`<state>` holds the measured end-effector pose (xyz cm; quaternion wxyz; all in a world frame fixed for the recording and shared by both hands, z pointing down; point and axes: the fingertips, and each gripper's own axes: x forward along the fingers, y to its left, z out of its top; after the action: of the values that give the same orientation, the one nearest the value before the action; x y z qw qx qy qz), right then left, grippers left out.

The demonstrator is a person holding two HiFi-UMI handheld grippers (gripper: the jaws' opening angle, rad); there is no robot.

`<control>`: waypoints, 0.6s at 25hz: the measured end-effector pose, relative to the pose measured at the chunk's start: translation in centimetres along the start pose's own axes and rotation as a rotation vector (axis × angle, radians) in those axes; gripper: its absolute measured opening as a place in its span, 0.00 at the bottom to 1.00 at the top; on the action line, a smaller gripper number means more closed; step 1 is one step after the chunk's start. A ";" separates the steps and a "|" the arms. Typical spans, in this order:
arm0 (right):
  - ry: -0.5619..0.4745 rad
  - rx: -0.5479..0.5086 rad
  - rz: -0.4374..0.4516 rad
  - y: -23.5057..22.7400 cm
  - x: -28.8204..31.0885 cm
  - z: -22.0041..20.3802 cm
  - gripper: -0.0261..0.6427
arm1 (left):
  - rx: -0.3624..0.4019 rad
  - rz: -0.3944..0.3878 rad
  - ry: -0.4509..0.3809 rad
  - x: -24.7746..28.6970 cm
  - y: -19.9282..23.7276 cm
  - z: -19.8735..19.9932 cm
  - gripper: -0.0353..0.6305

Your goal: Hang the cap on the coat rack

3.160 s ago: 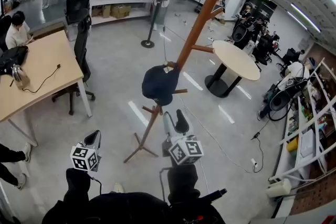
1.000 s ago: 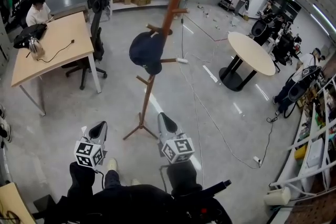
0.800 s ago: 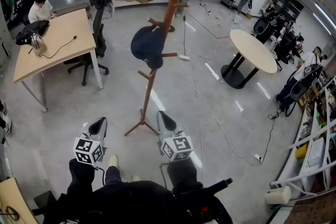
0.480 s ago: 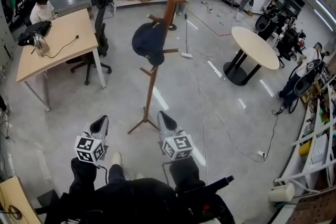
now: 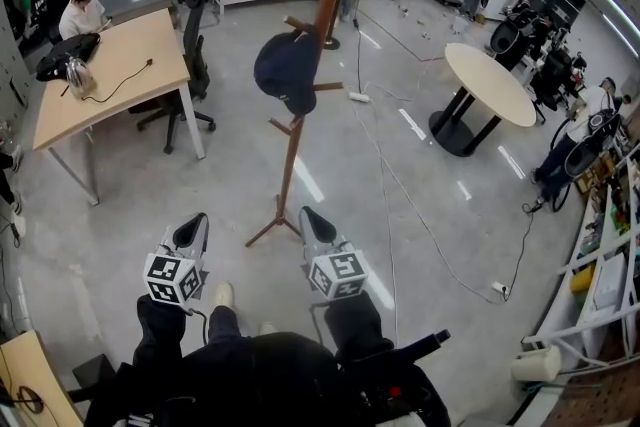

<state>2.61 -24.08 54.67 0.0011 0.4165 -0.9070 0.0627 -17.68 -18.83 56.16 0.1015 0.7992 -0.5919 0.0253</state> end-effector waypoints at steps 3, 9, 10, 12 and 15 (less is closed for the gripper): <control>0.008 -0.008 0.009 0.4 0.2 -0.1 0.04 | -0.001 0.002 0.000 -0.1 0.1 0.0 0.06; 0.000 0.005 0.012 0.3 -0.1 0.2 0.04 | 0.000 0.010 0.002 -0.4 0.0 0.2 0.06; 0.000 0.005 0.011 0.3 -0.1 0.2 0.04 | 0.001 0.010 0.002 -0.4 0.0 0.2 0.06; 0.000 0.007 0.010 0.2 -0.1 0.1 0.04 | 0.003 0.009 0.000 -0.3 0.1 0.1 0.06; -0.001 0.003 0.009 0.3 0.2 0.0 0.04 | 0.004 0.007 -0.002 -0.3 0.4 0.0 0.06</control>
<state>2.24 -24.03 54.66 -0.0003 0.4123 -0.9088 0.0640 -18.15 -18.70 56.19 0.0993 0.7972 -0.5949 0.0261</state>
